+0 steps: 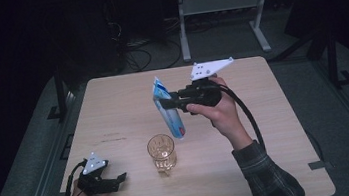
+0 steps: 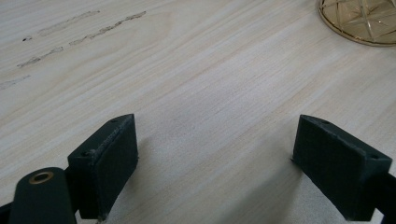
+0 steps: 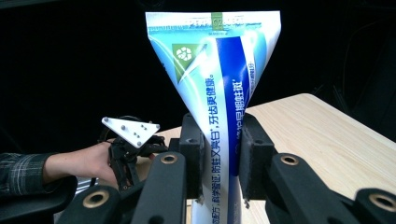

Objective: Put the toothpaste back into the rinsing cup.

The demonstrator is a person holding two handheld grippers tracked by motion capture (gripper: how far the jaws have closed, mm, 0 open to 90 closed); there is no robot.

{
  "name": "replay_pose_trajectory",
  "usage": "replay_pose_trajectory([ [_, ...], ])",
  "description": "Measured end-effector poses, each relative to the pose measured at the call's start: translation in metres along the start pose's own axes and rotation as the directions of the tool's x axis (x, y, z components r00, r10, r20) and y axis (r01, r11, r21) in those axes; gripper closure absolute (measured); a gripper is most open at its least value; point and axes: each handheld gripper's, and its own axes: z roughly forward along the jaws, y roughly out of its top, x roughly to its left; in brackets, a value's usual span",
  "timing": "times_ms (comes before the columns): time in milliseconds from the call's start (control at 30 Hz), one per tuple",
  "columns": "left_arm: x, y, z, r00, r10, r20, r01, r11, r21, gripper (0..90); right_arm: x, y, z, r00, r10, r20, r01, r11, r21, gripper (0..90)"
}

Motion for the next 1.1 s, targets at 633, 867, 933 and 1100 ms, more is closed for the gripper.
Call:
replay_pose_trajectory([
  [633,0.000,0.000,0.000,1.0000,0.001,0.000,-0.001,1.0000,0.001,13.1,0.008,0.002,0.030,0.9988,-0.006,-0.049,0.007,1.000,0.024,73.8],
  [867,0.000,0.000,0.000,1.0000,0.001,0.000,-0.001,1.0000,0.001,13.1,0.009,0.000,0.038,0.9985,-0.008,-0.055,0.010,0.999,0.038,73.8],
  [933,0.000,0.000,0.000,1.0000,0.001,0.000,-0.001,1.0000,0.001,13.1,0.009,-0.001,0.040,0.9984,-0.008,-0.056,0.010,0.999,0.041,73.8],
  [1100,0.000,0.000,0.000,1.0000,0.002,0.000,-0.002,1.0000,0.002,13.1,0.009,-0.004,0.045,0.9981,-0.005,-0.061,0.008,0.999,0.050,73.7],
])
